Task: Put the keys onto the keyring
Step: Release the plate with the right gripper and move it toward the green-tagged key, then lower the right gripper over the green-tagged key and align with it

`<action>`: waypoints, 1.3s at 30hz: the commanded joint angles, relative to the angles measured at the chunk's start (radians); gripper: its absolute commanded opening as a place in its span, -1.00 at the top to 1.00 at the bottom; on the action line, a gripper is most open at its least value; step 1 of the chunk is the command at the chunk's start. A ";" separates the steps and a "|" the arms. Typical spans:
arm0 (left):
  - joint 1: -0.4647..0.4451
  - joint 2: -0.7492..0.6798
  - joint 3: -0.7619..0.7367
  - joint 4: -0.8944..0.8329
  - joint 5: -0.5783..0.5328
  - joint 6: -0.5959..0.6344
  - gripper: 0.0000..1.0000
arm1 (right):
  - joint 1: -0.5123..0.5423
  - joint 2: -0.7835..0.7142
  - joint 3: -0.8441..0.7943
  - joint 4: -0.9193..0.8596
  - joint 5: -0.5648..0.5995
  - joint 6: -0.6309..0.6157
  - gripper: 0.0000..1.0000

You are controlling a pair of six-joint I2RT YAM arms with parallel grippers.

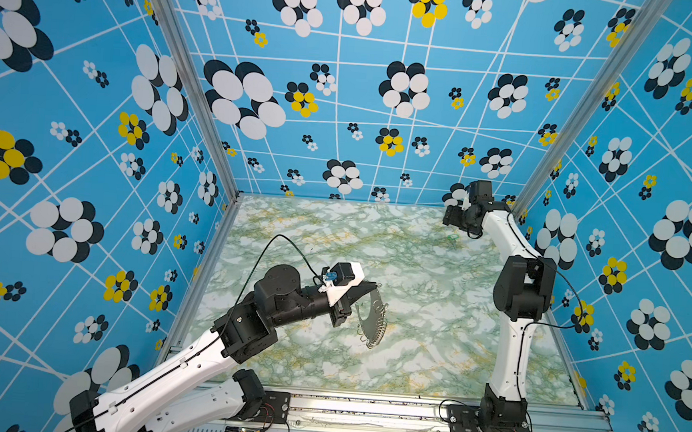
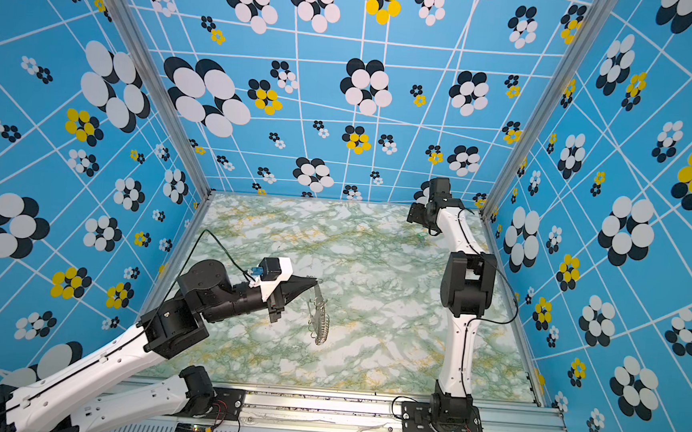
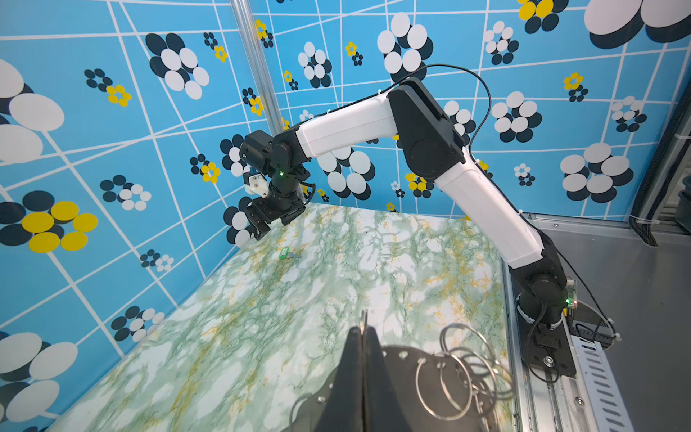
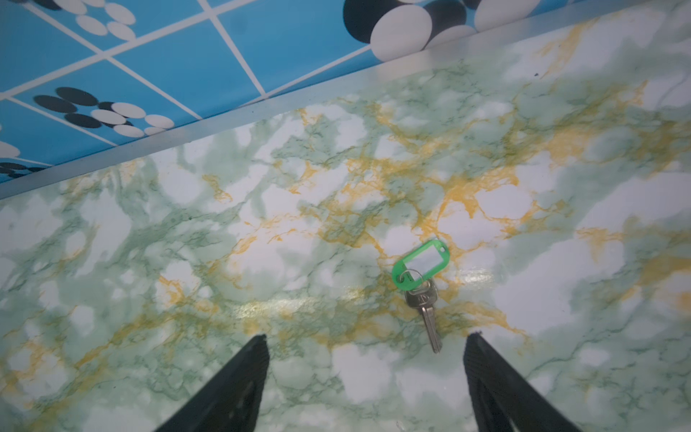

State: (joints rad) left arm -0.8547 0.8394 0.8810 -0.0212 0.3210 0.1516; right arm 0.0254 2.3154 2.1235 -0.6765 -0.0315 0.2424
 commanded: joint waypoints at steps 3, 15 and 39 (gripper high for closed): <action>0.020 0.000 -0.013 0.060 0.014 -0.019 1.00 | 0.004 0.129 0.185 -0.198 -0.006 -0.045 -0.68; 0.037 0.005 -0.018 0.063 0.029 -0.027 1.00 | -0.005 0.307 0.443 -0.362 -0.027 -0.063 -0.67; 0.048 -0.005 -0.025 0.052 0.029 -0.029 1.00 | -0.023 0.397 0.494 -0.388 -0.068 -0.074 -0.66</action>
State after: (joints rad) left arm -0.8173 0.8474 0.8574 -0.0143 0.3431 0.1299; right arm 0.0055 2.6854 2.5828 -1.0405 -0.0849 0.1757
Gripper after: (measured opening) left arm 0.046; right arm 0.830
